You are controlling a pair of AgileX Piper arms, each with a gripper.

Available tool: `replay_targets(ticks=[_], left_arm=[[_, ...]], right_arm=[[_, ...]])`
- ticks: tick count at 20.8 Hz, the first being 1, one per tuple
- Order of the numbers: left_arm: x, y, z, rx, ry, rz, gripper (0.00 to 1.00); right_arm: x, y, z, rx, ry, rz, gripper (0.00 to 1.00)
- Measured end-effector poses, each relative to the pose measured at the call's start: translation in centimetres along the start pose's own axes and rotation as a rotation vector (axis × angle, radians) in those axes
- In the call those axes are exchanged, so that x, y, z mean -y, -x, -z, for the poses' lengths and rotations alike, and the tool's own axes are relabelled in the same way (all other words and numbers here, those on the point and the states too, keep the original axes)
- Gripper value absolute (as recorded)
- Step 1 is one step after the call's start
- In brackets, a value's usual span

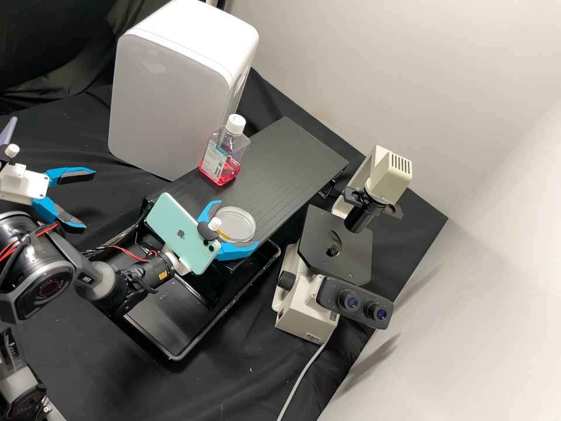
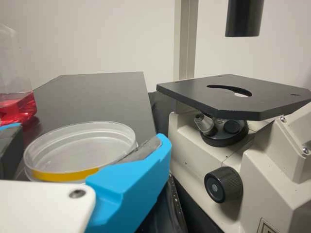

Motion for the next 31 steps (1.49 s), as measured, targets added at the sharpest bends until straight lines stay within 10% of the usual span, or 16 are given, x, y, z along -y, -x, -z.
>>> replay_targets(ticks=[31], left_arm=[[0.09,-0.02,-0.36,0.015,-0.003,0.004,1.0]], right_arm=[[0.22,0.3,0.0,-0.014,0.0,-0.004,0.0]])
